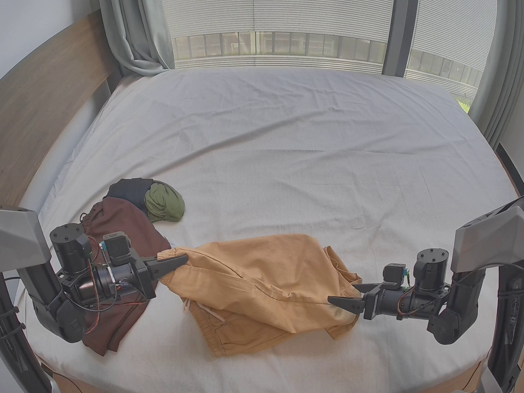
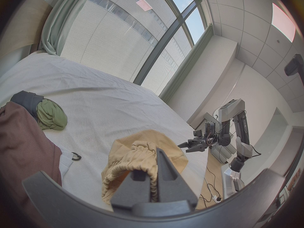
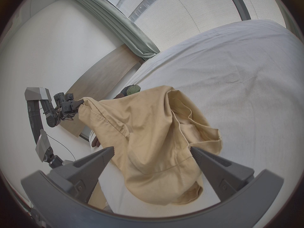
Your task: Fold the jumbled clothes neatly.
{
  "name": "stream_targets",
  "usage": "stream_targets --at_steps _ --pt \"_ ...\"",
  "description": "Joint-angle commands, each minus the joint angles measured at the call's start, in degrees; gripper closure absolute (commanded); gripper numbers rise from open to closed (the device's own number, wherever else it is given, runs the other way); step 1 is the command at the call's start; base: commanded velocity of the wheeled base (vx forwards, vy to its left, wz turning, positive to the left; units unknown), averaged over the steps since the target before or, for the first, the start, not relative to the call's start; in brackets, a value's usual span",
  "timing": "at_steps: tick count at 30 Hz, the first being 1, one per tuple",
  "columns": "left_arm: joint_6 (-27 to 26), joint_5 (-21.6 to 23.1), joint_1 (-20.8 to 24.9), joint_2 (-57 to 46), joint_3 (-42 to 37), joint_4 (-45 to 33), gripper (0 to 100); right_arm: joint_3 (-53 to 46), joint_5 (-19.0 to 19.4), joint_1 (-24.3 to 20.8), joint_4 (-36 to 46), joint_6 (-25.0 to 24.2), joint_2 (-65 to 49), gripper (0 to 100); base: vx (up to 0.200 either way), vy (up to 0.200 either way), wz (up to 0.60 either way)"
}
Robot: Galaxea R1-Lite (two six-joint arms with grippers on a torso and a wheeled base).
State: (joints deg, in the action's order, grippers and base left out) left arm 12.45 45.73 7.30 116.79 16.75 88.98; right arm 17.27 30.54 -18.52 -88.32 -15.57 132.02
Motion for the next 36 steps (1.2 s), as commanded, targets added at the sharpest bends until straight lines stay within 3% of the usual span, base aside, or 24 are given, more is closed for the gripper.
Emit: stream_targets --at_steps 1,12,29,30,36 --pt "0.0 0.0 -0.1 0.1 0.0 0.1 100 -1.5 0.3 0.1 0.0 0.0 -0.7 0 0.000 0.000 0.00" --pt "0.0 0.0 -0.3 0.1 0.1 0.1 100 -7.6 7.9 -0.5 0.0 2.1 -1.5 0 0.000 0.000 0.00" --pt "0.0 0.0 -0.1 0.2 0.0 0.1 100 -3.4 7.7 0.7 -0.1 2.6 1.5 0 0.000 0.000 0.00" --pt "0.0 0.0 0.0 0.2 -0.1 0.1 100 -3.2 7.7 0.9 -0.1 2.6 1.7 100 0.000 0.000 0.00" --pt "0.0 0.0 -0.1 0.2 0.0 0.1 100 -2.2 7.7 1.5 -0.1 2.6 3.1 100 0.000 0.000 0.00"
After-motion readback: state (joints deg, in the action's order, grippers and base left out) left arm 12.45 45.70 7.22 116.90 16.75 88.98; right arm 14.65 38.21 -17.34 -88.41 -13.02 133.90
